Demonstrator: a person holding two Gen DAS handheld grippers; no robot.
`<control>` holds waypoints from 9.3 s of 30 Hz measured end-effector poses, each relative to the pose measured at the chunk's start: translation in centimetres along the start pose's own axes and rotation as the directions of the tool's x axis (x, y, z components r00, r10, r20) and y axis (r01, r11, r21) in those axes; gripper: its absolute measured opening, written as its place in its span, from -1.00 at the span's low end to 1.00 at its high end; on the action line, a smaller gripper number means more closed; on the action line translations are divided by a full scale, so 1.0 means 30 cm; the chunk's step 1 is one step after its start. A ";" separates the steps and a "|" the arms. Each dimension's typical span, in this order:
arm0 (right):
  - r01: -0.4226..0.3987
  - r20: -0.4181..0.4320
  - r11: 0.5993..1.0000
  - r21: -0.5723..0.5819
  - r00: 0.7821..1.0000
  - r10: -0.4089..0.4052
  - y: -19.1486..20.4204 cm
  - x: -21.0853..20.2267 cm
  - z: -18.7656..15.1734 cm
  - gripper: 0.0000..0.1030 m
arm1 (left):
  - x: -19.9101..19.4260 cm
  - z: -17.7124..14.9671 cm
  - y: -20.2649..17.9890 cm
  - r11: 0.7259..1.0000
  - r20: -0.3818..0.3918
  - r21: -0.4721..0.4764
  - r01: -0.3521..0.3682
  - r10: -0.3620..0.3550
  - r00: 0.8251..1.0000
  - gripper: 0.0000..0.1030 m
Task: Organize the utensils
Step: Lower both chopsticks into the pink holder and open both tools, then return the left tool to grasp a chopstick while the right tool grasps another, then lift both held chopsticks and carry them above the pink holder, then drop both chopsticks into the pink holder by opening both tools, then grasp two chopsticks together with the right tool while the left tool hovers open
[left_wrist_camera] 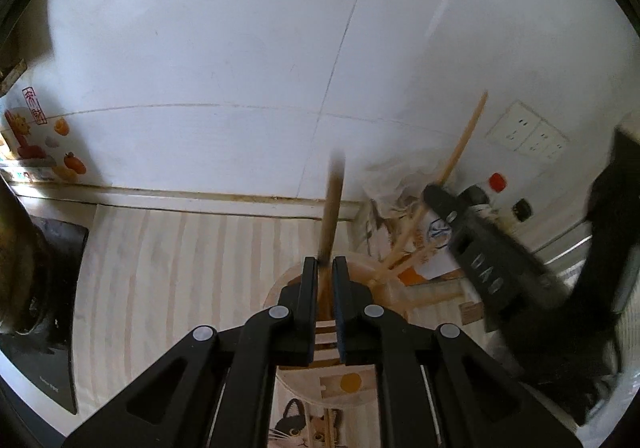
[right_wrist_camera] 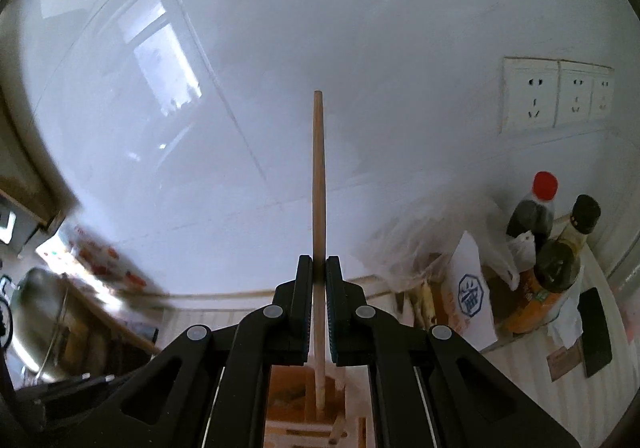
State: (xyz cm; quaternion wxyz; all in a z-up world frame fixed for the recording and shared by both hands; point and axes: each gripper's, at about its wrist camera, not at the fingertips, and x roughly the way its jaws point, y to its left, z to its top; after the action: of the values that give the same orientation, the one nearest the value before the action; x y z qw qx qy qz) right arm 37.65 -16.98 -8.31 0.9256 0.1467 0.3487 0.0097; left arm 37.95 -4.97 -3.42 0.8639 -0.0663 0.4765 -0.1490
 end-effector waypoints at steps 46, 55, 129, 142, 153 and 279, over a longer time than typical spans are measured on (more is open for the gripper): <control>0.162 -0.595 0.987 0.020 0.795 -0.118 -0.306 0.020 -0.892 0.20 | 0.351 -0.797 0.272 0.908 -0.354 0.106 -0.405 0.415 0.838 1.00; 0.175 -0.646 0.981 -0.089 0.739 -0.190 -0.308 0.083 -1.033 -0.49 | 0.445 -0.843 0.157 0.932 -0.410 0.160 -0.325 0.362 0.837 0.98; 0.246 -0.611 0.966 -0.079 0.754 -0.242 -0.301 0.013 -0.947 -0.86 | 0.287 -0.790 0.064 0.949 -0.260 0.190 -0.251 0.295 0.920 -0.92; 0.192 -0.411 0.981 0.026 0.897 -0.164 -0.301 -0.209 -0.682 -0.87 | 0.010 -0.604 0.030 0.974 -0.041 0.112 -0.199 0.204 0.978 -0.93; 0.100 -0.255 0.993 0.069 0.964 -0.079 -0.254 -0.386 -0.442 -0.87 | -0.205 -0.457 -0.077 0.996 0.065 0.086 -0.022 0.017 0.998 -0.93; 0.084 -0.727 0.979 0.186 0.682 0.080 -0.272 0.138 -1.143 -0.74 | 0.395 -0.938 0.435 0.881 -0.442 0.089 -0.465 0.453 0.774 1.00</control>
State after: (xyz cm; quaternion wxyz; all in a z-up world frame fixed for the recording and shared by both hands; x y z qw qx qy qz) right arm 17.86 -15.23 -37.73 0.6896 0.2241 0.6880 0.0306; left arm 22.72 4.35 -31.40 0.7390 0.0771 0.6665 0.0610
